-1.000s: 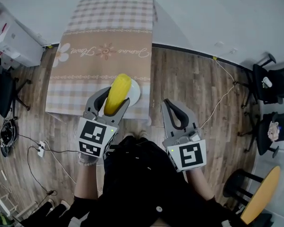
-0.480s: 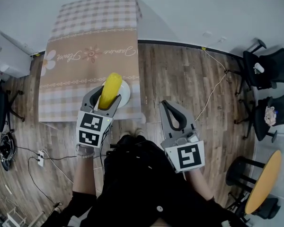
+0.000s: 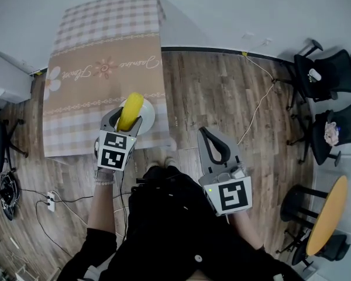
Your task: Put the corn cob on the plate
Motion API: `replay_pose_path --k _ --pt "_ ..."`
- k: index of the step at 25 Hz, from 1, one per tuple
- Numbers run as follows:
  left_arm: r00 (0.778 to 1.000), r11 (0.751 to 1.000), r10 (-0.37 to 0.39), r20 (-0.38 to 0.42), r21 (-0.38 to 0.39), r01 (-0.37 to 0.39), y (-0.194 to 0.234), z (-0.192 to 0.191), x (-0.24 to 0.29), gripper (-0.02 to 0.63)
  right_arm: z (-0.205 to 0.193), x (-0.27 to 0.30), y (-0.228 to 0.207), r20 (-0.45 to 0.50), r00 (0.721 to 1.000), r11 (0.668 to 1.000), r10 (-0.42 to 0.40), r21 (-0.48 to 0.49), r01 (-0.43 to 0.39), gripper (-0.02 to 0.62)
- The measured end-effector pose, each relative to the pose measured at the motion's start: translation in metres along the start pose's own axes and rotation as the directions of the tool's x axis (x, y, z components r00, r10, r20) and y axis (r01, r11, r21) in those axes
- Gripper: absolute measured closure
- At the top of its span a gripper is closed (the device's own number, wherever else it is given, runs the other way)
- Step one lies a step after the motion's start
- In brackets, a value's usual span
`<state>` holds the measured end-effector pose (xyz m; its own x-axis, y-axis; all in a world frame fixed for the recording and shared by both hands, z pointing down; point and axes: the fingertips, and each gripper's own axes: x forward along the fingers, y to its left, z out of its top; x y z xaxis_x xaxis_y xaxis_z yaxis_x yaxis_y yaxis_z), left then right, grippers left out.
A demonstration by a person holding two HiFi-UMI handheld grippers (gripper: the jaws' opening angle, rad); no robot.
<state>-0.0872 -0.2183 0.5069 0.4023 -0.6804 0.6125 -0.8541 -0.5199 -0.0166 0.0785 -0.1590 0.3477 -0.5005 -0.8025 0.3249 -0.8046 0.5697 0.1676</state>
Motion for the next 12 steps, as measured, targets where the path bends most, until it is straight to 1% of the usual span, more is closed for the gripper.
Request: replay_pose_path --k 4,9,12 --pt "0.999 1.0 0.002 -0.039 -0.015 -0.003 0.005 -0.012 0.014 0.347 -0.008 -0.004 -0.002 -0.024 1.0 1.0 -0.019 0.01 0.019 0.554" --pt "0.996 1.0 -0.005 -0.087 -0.01 0.005 0.007 -0.025 0.032 0.347 -0.013 -0.008 -0.004 -0.042 0.999 0.999 -0.035 0.02 0.036 0.554" --pt "0.992 1.0 -0.004 -0.126 -0.007 0.003 0.01 -0.04 0.046 0.347 -0.015 -0.009 -0.004 -0.044 0.998 0.999 -0.042 0.022 0.043 0.554"
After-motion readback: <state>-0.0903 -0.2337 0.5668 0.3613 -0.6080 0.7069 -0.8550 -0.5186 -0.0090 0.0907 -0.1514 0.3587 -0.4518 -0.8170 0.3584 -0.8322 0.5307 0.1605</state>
